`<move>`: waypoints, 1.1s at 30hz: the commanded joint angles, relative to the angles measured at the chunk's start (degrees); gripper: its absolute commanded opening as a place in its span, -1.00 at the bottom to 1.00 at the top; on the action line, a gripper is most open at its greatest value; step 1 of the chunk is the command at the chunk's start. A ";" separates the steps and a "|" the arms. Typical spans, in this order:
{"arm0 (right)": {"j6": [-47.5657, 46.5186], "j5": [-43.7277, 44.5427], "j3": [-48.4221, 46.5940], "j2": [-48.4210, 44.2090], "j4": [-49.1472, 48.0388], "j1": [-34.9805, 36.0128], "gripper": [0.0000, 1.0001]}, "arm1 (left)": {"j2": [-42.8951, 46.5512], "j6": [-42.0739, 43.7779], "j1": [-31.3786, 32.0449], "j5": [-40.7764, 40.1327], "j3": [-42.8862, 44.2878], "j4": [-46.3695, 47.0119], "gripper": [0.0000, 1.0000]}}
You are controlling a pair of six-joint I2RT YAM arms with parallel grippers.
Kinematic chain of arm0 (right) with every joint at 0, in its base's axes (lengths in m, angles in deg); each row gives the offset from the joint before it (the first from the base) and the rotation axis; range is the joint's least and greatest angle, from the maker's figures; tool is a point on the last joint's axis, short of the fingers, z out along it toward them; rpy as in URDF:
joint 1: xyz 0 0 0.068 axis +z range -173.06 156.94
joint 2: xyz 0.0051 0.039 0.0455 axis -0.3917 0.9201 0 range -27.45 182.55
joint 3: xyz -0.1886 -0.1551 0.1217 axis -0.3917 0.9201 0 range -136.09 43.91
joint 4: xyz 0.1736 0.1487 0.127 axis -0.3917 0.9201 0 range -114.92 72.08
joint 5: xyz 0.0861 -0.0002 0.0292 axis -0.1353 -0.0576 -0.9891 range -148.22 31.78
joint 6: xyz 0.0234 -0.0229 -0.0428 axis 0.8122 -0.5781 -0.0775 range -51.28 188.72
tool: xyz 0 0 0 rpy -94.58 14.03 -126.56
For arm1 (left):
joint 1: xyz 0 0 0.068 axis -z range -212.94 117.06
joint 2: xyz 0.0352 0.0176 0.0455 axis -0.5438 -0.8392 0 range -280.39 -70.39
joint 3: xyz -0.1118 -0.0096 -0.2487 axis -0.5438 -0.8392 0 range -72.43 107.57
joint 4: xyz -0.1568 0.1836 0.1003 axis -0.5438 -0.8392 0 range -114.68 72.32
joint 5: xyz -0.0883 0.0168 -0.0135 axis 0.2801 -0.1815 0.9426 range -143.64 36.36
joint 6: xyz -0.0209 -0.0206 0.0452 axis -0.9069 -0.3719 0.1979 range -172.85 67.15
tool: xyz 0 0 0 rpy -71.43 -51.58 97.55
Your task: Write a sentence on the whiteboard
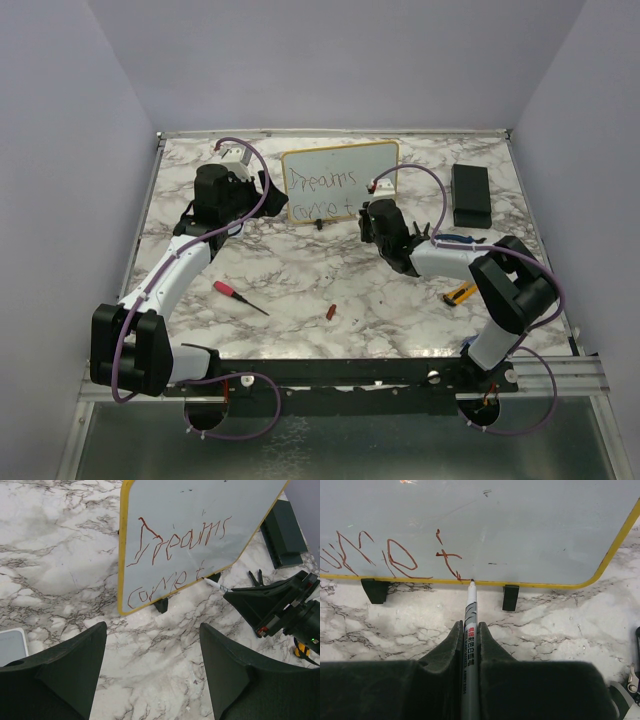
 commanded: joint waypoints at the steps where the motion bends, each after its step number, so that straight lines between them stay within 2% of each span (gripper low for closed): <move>1: -1.24 1.84 -1.43 -1.73 -0.88 -0.19 -0.99 | 0.72 0.29 0.21 -0.10 -0.41 0.37 0.51; 17: -1.62 -1.42 1.16 -6.54 -1.25 -0.19 -0.99 | 0.50 0.03 0.31 -0.11 -0.50 0.37 0.51; 33: -2.73 0.90 -2.19 -2.29 -2.54 -0.22 -0.99 | 0.39 0.28 0.68 -0.46 -0.53 0.37 0.51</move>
